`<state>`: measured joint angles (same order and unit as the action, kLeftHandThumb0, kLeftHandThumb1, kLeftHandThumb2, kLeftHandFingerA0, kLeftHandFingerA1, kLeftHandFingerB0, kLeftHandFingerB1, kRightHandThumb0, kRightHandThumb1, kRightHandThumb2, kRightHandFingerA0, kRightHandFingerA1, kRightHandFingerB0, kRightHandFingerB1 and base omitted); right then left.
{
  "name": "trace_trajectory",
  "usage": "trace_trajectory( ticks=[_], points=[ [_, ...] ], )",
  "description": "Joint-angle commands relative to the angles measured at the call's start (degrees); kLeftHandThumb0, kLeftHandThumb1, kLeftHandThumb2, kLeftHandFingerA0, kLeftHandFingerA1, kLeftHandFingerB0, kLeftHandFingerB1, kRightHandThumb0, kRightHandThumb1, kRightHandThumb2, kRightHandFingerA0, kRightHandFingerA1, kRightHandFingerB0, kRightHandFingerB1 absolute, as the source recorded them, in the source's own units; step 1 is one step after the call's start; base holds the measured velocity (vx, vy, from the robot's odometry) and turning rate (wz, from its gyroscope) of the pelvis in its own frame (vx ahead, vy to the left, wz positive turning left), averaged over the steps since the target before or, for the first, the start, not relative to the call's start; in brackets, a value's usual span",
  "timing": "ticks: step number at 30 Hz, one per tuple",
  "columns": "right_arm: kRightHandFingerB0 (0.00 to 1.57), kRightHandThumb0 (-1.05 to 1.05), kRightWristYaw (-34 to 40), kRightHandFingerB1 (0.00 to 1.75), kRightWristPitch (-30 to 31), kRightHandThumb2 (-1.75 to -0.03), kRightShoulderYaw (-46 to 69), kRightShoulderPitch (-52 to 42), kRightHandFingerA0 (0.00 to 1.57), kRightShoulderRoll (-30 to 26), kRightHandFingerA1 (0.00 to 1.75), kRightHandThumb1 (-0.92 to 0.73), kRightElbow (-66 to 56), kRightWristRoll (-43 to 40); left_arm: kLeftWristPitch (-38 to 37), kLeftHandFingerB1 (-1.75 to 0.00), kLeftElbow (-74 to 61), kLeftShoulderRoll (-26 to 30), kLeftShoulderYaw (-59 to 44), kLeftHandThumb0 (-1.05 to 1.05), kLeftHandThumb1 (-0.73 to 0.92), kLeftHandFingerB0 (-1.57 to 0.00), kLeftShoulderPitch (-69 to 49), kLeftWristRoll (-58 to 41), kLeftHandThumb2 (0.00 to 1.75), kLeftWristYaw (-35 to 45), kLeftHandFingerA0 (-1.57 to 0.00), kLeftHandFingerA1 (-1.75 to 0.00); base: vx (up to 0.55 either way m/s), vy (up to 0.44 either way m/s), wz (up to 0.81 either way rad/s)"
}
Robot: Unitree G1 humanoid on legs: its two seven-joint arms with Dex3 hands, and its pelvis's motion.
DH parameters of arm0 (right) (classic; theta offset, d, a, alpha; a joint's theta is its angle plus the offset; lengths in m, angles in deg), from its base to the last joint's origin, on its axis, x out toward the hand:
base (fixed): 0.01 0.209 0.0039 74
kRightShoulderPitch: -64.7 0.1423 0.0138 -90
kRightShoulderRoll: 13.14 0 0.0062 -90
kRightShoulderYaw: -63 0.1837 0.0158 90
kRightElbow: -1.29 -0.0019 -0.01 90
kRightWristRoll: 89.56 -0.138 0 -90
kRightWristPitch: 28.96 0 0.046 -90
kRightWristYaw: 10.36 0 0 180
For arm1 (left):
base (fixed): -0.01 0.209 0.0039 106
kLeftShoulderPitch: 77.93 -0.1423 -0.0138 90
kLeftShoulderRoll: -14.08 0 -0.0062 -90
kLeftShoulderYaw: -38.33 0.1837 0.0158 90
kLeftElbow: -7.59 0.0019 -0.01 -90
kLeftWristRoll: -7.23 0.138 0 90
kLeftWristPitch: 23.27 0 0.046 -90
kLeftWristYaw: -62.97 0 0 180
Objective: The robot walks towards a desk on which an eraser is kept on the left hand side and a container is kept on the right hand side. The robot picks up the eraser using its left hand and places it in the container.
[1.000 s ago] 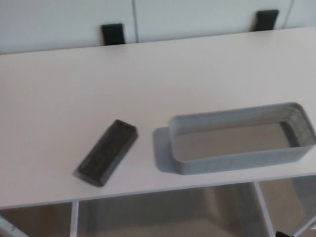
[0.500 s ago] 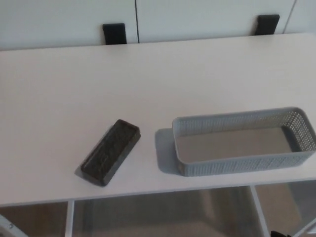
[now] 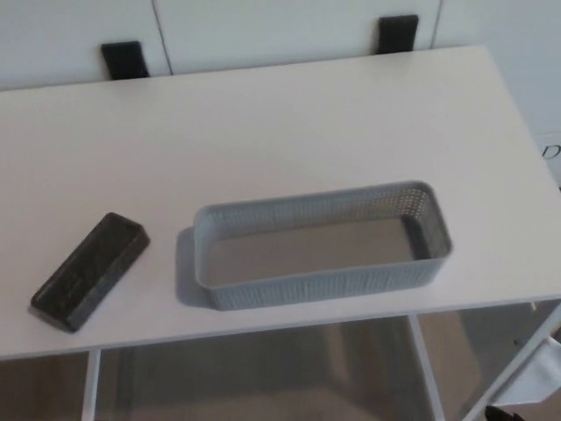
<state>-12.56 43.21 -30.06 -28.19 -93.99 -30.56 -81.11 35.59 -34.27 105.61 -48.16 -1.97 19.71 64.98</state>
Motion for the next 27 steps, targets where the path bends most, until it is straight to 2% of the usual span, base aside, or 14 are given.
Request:
trace_trajectory(
  ticks=[1, 9, 10, 11, 14, 15, 16, 17, 25, 27],
  points=[
    [0.0, -0.14, -0.3, 0.27, -0.4, -0.56, 0.5, 0.5, 0.08, 0.4, 0.4, -0.57, 0.4, -0.9, 1.0, -0.39, 0.7, 0.9, -1.0, -0.35, 0.45, -0.18, 0.1, -1.4, 0.63, 1.1, -0.26, -0.47, 0.0, 0.0, 0.0],
    [0.0, -0.17, 0.2, 0.27, -0.5, -0.57, 0.3, 1.0, 0.09, 0.0, 0.39, -0.58, 0.8, -0.3, 1.1, -0.39, 0.3, 0.9, -1.4, -0.36, 0.45, -0.18, 0.7, -1.7, 0.63, 1.8, -0.25, -0.48, 0.0, 0.115, -0.02],
    [0.03, -0.15, 0.5, 0.22, -0.5, -0.59, 0.2, 0.9, 0.09, 0.1, 0.41, -0.56, 0.7, -0.2, 1.1, -0.4, 0.3, 0.9, -1.4, -0.37, 0.45, -0.17, 0.7, -1.7, 0.65, 2.0, -0.24, -0.48, 0.01, 0.147, 0.1],
    [0.0, -0.17, 0.7, 0.27, -0.5, -0.57, 0.3, 0.7, 0.1, 0.2, 0.39, -0.58, 0.6, -0.2, 1.0, -0.4, 0.3, 1.0, -1.5, -0.37, 0.46, -0.17, 0.7, -1.8, 0.65, 2.2, -0.24, -0.48, -0.01, 0.101, 0.13],
    [0.0, -0.18, 0.6, 0.27, -0.5, -0.57, 0.6, 0.6, 0.11, 0.2, 0.4, -0.57, 0.5, -0.5, 1.4, -0.4, 0.5, 0.8, -1.9, -0.38, 0.47, -0.18, 1.1, -1.9, 0.67, 2.0, -0.25, -0.49, 0.02, 0.064, 0.06],
    [0.01, -0.18, 1.0, 0.28, -0.7, -0.56, 0.6, 0.7, 0.12, 0.3, 0.42, -0.57, 0.5, -0.4, 1.5, -0.34, 0.5, 1.1, -1.8, -0.34, 0.55, -0.19, 1.5, -1.5, 0.57, 1.7, -0.29, -0.45, 0.03, 0.04, 0.12],
    [0.02, -0.17, 1.3, 0.29, -1.0, -0.56, 0.5, 0.7, 0.13, 0.3, 0.43, -0.56, 0.5, -0.2, 1.8, -0.34, 0.2, 1.2, -1.8, -0.35, 0.56, -0.19, 1.5, -1.5, 0.57, 1.8, -0.29, -0.45, 0.0, 0.0, 0.0],
    [0.02, -0.16, 1.4, 0.28, -0.8, -0.56, 0.6, 0.9, 0.13, 0.4, 0.42, -0.56, 0.6, -0.3, 2.1, -0.42, 0.1, 1.1, -2.1, -0.42, 0.48, -0.17, 1.6, -1.8, 0.71, 2.0, -0.25, -0.5, 0.0, 0.0, 0.0],
    [0.04, -0.15, 1.2, 0.22, -0.3, -0.6, 0.7, 0.7, 0.1, 0.5, 0.42, -0.56, -0.1, -0.3, 2.6, -0.44, -0.2, 1.4, -2.2, -0.45, 0.5, -0.16, 2.2, -1.4, 0.75, 1.8, -0.26, -0.52, 0.0, -0.021, 0.01],
    [0.01, -0.17, 0.5, 0.28, -0.4, -0.57, 1.1, 0.9, 0.11, 0.5, 0.41, -0.58, 0.2, -0.8, 2.6, -0.44, -0.2, 1.4, -2.2, -0.44, 0.5, -0.16, 2.3, -1.5, 0.75, 1.9, -0.26, -0.53, 0.0, 0.0, 0.0]
  ],
)
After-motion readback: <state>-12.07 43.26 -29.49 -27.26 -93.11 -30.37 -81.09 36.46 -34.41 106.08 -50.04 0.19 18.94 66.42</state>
